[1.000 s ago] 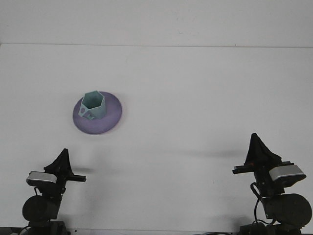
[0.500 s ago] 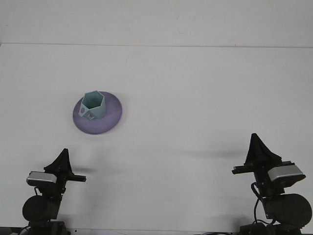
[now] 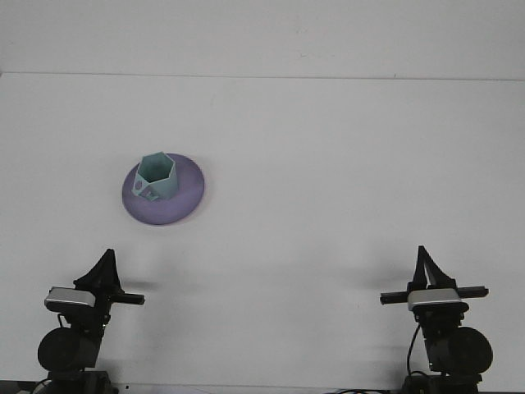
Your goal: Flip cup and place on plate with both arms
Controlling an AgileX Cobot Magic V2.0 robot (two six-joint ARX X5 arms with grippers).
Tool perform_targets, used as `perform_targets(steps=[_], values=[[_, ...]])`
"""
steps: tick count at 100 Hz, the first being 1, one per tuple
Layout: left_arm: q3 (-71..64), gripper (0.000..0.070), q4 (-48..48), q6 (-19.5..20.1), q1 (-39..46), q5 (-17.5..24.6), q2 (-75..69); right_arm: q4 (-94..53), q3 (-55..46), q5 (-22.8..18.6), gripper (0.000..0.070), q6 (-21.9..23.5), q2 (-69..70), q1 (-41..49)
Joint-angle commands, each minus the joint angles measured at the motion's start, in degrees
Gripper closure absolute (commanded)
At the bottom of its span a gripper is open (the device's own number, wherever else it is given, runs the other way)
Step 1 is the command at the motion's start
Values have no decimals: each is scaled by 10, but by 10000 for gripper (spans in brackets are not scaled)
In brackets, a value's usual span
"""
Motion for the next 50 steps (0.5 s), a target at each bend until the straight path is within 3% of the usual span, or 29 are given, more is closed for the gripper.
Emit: perform_targets(steps=[1,19,50], values=[[-12,688,5,-1,0,-1,-1,5,-34,-1,700,-10,-21,0],[-12,688,5,-1,0,-1,-1,1,-80,-28,700,-11,-50,1],[-11,688,6,-1,0,-1,-1,-4,-80,-30,700,-20,-50,2]])
